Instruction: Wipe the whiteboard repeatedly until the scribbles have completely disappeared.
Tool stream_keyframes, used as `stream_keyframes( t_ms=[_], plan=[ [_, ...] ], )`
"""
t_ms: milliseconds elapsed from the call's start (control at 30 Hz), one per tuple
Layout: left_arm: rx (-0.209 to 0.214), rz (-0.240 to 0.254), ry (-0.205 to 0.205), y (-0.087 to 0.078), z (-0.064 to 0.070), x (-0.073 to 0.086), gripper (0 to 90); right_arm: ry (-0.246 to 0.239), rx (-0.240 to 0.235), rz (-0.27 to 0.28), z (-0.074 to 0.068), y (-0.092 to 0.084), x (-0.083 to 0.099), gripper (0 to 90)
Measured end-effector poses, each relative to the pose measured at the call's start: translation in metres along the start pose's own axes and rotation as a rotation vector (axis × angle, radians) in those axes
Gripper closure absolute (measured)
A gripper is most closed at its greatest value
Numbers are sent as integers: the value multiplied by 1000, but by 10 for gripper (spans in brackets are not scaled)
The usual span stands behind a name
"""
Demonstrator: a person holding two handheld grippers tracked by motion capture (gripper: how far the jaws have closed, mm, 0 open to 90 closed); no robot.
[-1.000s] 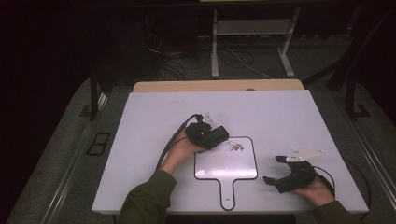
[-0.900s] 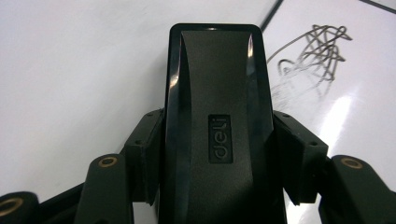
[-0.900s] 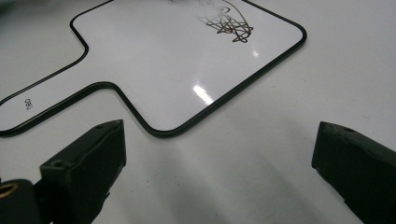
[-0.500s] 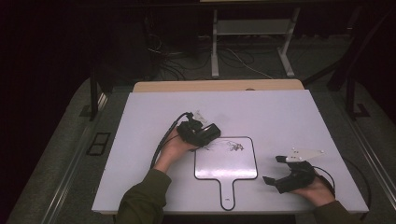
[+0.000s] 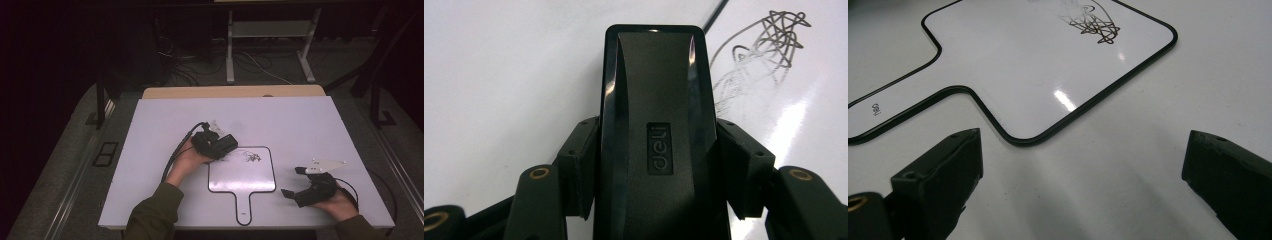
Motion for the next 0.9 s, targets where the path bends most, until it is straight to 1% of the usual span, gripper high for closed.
stream_keyframes(
  t_ms=[100,200,233,333,467,533,600,700,733,800,900],
  plan=[
    [8,-5,14,1,4,-1,391,0,1,1,0,0,0,18],
    [22,-18,29,3,10,-2,391,0,0,0,0,0,0,18],
    [26,-15,32,4,12,-3,391,0,0,0,0,0,0,18],
    [46,-20,48,7,20,-5,391,-1,1,1,0,0,0,18],
    [79,-23,54,11,31,-8,391,0,0,0,0,0,0,18],
    [86,-24,66,12,33,-9,391,-1,1,2,0,0,0,18],
    [84,-23,61,12,31,-9,391,-1,0,1,0,0,0,18],
    [73,-22,53,10,26,-7,391,-2,1,3,0,-1,0,19],
    [64,-22,47,9,24,-6,391,0,1,2,0,-1,0,18],
    [49,-30,51,6,18,-4,391,0,1,2,0,-1,0,18],
    [31,-32,34,2,10,-1,391,-1,1,1,0,-1,0,18]
  ],
)
Point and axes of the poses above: each handheld gripper's, and its own axes: y roughly forward along the jaws, x roughly out of its underside, z roughly to its right, the point moved 10 cm from there along y, roughly forward along the jaws, and after that the axes turned 10 degrees about x, right-handed, at the moved point
